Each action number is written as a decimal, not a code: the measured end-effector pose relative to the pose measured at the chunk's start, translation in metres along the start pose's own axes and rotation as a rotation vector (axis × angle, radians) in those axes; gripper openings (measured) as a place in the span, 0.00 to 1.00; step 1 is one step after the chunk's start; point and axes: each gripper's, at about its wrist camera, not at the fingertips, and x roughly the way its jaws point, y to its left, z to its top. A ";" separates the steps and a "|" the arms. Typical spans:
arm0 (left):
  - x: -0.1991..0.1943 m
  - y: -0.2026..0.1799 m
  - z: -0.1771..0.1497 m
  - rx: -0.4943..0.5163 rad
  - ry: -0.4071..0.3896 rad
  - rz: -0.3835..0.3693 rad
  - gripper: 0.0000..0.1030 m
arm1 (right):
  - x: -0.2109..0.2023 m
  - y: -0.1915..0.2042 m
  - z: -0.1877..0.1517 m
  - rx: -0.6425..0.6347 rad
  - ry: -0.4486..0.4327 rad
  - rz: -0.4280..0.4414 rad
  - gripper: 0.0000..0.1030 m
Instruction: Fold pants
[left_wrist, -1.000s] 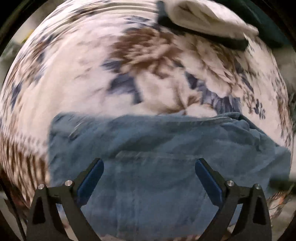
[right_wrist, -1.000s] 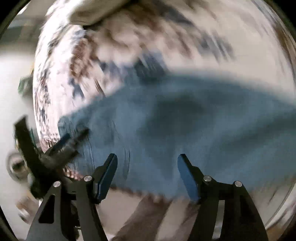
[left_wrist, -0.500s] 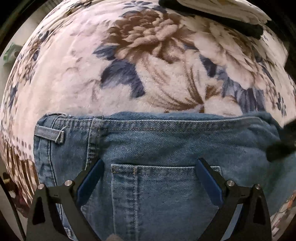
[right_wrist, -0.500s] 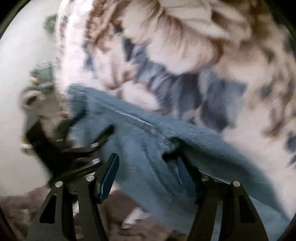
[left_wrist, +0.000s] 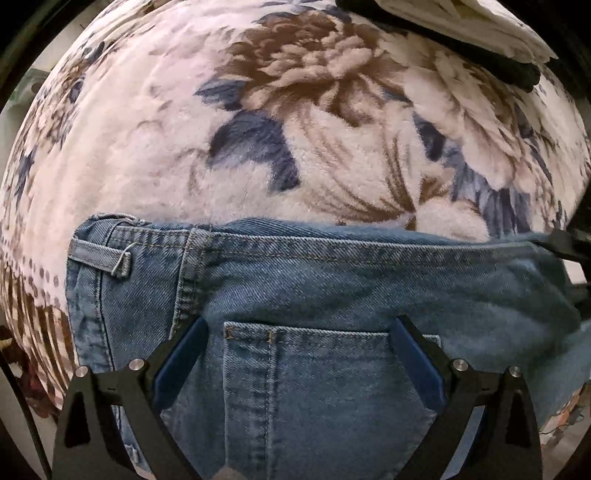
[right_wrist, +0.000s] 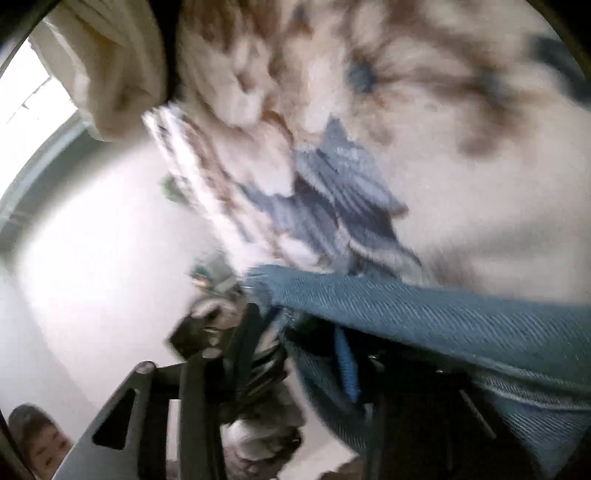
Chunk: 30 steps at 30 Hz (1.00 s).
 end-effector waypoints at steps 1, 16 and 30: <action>-0.001 0.000 0.000 0.001 0.003 0.008 0.98 | -0.003 0.002 -0.002 -0.016 -0.002 -0.010 0.35; -0.019 -0.022 0.042 -0.029 -0.038 -0.011 0.98 | -0.001 0.039 0.012 -0.149 0.001 -0.326 0.17; -0.011 -0.025 0.041 -0.016 -0.012 0.013 0.98 | 0.021 0.058 0.012 -0.296 -0.006 -0.595 0.14</action>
